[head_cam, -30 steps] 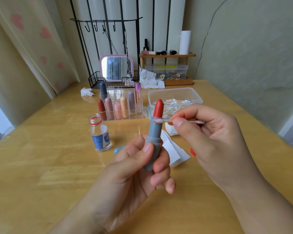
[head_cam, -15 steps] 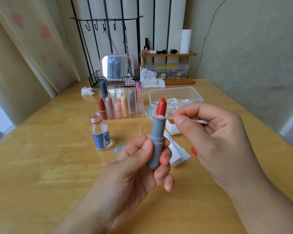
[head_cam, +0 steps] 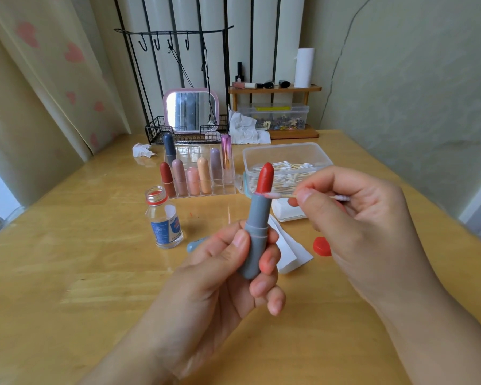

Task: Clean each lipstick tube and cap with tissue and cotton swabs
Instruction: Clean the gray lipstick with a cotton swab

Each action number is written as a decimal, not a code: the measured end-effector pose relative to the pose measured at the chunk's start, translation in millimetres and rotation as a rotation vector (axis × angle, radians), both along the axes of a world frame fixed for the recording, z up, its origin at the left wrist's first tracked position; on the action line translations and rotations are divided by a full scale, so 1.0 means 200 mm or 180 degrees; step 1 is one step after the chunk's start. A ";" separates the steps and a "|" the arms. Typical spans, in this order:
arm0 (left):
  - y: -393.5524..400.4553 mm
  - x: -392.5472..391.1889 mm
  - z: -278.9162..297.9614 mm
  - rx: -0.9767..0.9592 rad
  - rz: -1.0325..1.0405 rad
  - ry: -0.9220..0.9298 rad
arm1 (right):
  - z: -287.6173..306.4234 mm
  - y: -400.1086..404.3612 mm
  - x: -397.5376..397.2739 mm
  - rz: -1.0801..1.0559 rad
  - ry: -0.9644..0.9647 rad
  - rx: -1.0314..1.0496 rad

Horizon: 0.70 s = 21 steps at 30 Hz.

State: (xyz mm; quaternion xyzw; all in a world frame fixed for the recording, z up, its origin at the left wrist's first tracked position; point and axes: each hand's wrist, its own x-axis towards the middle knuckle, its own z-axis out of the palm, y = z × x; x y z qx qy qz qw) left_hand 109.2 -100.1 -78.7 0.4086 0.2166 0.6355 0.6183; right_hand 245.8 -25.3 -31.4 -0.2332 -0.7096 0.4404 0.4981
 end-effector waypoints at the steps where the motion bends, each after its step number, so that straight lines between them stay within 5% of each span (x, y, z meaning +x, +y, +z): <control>1: 0.00 0.00 0.00 0.0034 -0.0132 -0.0177 | 0.00 0.00 0.00 -0.0009 0.0024 -0.0020; 21: 0.01 -0.01 0.00 0.0002 -0.0871 -0.0723 | -0.03 0.04 0.00 0.0282 0.0197 -0.0167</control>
